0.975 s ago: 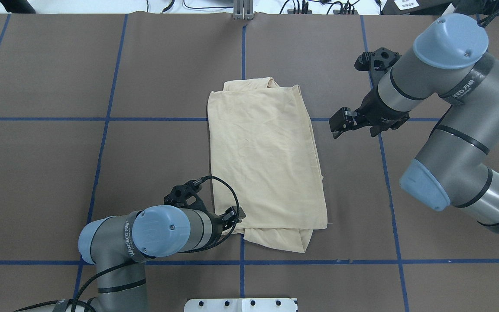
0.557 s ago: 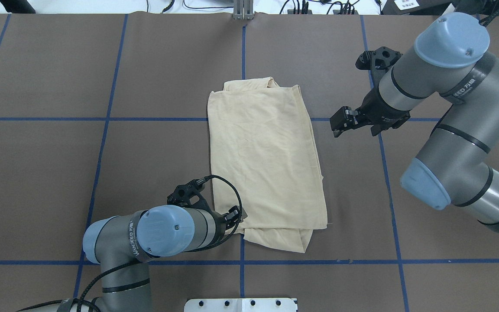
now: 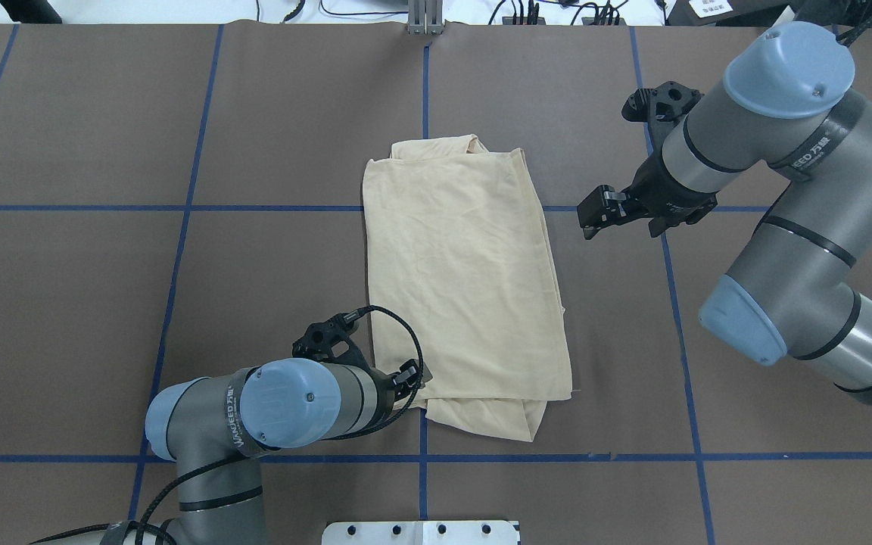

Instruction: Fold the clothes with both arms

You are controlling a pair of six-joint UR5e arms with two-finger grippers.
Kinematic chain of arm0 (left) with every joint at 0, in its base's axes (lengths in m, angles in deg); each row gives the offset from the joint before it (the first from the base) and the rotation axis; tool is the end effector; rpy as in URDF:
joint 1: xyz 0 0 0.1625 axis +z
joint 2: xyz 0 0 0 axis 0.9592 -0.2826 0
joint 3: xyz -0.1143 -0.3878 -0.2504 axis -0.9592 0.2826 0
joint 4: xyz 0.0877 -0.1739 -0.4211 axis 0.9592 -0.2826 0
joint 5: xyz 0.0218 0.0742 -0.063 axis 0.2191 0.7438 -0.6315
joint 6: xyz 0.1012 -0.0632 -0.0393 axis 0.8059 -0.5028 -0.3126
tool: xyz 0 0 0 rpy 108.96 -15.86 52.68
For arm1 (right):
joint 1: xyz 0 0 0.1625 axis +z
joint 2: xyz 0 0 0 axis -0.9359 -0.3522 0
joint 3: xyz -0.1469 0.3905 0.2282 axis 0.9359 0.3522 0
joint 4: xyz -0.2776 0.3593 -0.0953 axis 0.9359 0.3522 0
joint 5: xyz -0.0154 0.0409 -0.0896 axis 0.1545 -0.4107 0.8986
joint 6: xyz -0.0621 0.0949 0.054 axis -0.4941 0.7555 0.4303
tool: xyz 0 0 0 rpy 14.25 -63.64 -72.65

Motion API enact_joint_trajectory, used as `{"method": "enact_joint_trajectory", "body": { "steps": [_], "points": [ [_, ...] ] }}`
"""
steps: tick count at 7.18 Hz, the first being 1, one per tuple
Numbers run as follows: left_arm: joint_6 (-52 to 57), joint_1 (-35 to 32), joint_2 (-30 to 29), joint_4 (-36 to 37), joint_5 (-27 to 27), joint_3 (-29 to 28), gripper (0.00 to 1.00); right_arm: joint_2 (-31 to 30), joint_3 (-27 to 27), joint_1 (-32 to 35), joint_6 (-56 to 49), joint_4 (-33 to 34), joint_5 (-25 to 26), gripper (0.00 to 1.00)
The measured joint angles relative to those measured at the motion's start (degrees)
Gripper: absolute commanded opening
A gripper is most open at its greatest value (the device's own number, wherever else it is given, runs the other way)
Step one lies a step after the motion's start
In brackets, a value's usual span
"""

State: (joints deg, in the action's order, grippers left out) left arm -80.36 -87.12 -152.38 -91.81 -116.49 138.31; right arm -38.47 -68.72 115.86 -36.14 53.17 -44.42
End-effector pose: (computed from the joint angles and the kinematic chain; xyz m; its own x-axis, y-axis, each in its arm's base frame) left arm 0.6932 -0.2978 0.2619 0.3556 -0.4700 -0.8078 0.3518 0.8681 -0.3502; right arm -0.4048 -0.5202 0.3136 0.6315 -0.0778 0.7715 0.0316 0.9967 0.0746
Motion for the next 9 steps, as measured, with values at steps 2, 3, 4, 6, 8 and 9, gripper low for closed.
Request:
{"method": "enact_joint_trajectory", "body": {
  "steps": [2,3,4,6,8,9],
  "points": [
    [0.00,0.09,-0.01,0.00,-0.01,-0.02,0.85,0.02,0.01,-0.07,0.00,0.05,0.04,1.00],
    [0.00,0.13,0.00,0.00,-0.01,-0.03,0.85,0.04,0.03,-0.07,0.00,0.06,0.05,1.00],
    [0.00,0.18,0.00,0.00,-0.01,-0.03,0.85,0.02,0.06,-0.07,0.00,0.05,0.05,1.00],
    [0.00,0.33,-0.04,0.00,-0.01,-0.03,0.85,0.00,0.09,-0.07,0.00,0.04,0.05,1.00],
    [0.00,0.48,0.06,0.00,-0.01,-0.08,0.85,0.00,0.15,-0.06,0.00,0.04,0.05,1.00],
    [0.00,0.50,0.07,0.00,-0.01,-0.10,0.78,0.00,0.17,-0.06,-0.02,0.06,0.05,1.00]
  ]
}}
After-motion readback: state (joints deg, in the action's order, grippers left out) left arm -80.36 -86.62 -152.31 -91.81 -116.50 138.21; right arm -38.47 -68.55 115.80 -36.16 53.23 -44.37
